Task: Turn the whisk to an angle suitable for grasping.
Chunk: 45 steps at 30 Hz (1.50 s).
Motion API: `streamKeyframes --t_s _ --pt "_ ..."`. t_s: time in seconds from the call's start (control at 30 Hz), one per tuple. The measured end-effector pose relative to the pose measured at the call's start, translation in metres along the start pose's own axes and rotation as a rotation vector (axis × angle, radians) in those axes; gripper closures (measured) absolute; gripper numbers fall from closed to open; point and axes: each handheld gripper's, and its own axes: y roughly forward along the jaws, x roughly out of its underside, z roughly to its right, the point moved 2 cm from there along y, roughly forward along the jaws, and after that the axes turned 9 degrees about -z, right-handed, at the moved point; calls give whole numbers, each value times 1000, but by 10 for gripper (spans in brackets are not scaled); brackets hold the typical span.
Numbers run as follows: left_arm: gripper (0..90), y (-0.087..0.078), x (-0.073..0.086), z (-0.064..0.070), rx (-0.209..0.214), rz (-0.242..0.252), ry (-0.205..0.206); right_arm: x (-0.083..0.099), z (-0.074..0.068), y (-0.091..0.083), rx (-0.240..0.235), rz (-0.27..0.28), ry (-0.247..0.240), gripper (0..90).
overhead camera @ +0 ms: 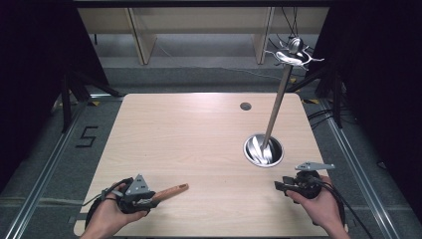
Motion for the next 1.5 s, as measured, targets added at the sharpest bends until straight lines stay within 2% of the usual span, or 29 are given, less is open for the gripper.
streamKeyframes --t_s 0.07,0.1,0.13,0.17,0.2,0.23,0.27,0.33,0.37,0.4,0.5,0.53,0.6,0.63,0.67,0.77,0.8,0.87,0.9,0.93,1.03,1.13,1.17,1.23,1.27,1.3,1.33,1.47,1.5 --pt "720 3 -6 4 31 -39 20 0 0 0 0 -4 5 564" --pt "762 3 -6 4 31 -39 20 0 0 0 0 -4 5 564" --pt "804 8 -11 10 63 -72 32 0 0 0 1 3 -1 564" --pt "838 8 -11 10 63 -72 32 0 -1 -1 1 -5 5 564" --pt "872 14 -16 14 81 -117 59 0 0 -1 5 0 -4 564" --pt "888 14 -16 14 81 -117 59 0 0 -1 5 0 -4 564" --pt "888 20 -21 17 102 -156 90 0 0 -1 7 0 -4 564" --pt "891 31 -29 21 114 -183 70 -1 2 1 6 12 -28 564" --pt "891 31 -29 21 114 -183 70 -1 2 1 6 12 -28 564" --pt "892 39 -36 22 115 -198 41 0 0 0 10 -2 -8 564" --pt "893 44 -43 20 109 -215 36 0 1 0 4 6 -13 564" --pt "893 48 -49 15 84 -265 55 0 0 0 1 2 -5 564" --pt "893 53 -55 12 76 -261 31 0 3 1 16 1 -22 563" --pt "893 53 -55 12 76 -261 31 0 3 1 16 1 -22 563" --pt "893 57 -59 9 62 -290 46 0 2 1 6 6 -18 564" --pt "894 60 -63 8 64 -297 27 0 3 1 13 7 -33 564" --pt "894 61 -65 7 62 -298 34 0 1 0 5 -6 -1 563" --pt "894 63 -68 5 43 -306 14 0 1 0 -1 -1 -3 563" --pt "894 64 -70 2 41 -309 23 0 1 1 -9 10 -7 563" --pt "894 65 -71 2 56 -309 5 -1 3 1 6 9 -26 563" --pt "894 67 -72 -2 53 -310 2 0 2 1 4 0 -14 563" --pt "894 70 -77 -13 26 -315 1 0 1 -1 14 -17 0 562" --pt "893 71 -78 -14 18 -311 -26 0 1 -1 14 -17 -3 563" --pt "894 71 -80 -17 8 -316 -21 0 1 0 3 -8 -3 562" --pt "894 72 -81 -22 -6 -315 -32 0 1 0 -8 -6 -4 562" --pt "894 73 -82 -25 -10 -313 -28 0 2 2 -53 12 -16 562" --pt "894 75 -84 -30 -14 -312 -38 0 2 1 -57 6 -7 561" --pt "893 79 -88 -41 -24 -312 -63 -1 3 1 -37 17 -25 561" --pt "893 82 -89 -44 -26 -282 -96 -1 3 1 -38 27 -24 560"
